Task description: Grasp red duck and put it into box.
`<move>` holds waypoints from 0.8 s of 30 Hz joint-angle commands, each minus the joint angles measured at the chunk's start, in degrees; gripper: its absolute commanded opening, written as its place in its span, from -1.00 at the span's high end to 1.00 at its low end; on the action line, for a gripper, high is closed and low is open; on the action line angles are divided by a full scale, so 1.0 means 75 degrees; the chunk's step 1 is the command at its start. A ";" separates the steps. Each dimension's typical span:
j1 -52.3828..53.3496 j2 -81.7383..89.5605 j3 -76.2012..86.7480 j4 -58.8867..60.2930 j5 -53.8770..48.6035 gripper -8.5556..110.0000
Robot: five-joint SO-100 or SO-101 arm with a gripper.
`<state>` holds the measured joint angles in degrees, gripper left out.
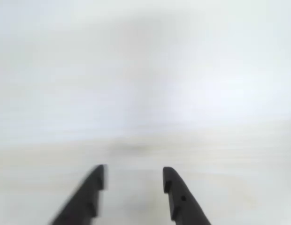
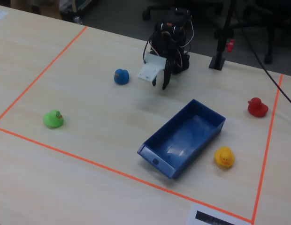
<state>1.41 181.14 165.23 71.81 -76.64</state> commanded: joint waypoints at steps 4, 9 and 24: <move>-0.1207 -0.3715 -0.4008 0.0340 0.0809 0.40; -0.3152 -0.6035 -0.6691 0.0984 0.2332 0.36; -0.8262 -1.0266 -0.9059 0.0023 0.5273 0.35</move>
<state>-58.62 106.70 101.60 74.62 -38.32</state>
